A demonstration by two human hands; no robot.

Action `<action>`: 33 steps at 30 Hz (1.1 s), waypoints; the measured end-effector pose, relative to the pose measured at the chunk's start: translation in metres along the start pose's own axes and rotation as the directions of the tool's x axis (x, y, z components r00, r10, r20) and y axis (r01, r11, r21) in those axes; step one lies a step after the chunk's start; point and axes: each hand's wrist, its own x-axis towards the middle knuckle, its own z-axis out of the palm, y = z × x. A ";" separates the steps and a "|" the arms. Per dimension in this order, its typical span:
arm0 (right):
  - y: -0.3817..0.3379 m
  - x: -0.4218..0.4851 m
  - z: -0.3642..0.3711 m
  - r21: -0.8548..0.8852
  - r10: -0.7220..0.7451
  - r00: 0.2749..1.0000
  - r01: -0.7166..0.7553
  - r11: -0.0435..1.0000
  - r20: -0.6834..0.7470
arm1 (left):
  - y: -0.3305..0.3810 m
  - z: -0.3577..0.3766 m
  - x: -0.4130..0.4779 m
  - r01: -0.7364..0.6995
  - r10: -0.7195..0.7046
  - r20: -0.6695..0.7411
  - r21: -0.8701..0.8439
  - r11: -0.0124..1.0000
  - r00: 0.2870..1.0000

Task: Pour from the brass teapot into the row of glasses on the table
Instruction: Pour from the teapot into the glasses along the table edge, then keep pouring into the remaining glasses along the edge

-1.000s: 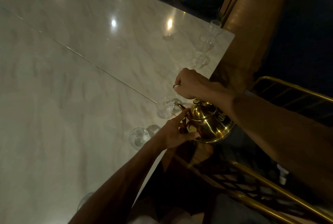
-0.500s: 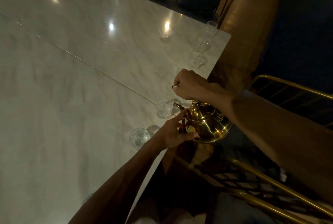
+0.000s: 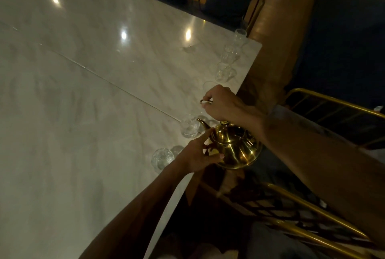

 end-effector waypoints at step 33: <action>0.091 0.076 -0.077 0.153 -0.095 0.990 0.111 0.982 -0.104 | 0.069 0.019 0.128 -0.037 0.059 -0.106 0.198 0.979 0.993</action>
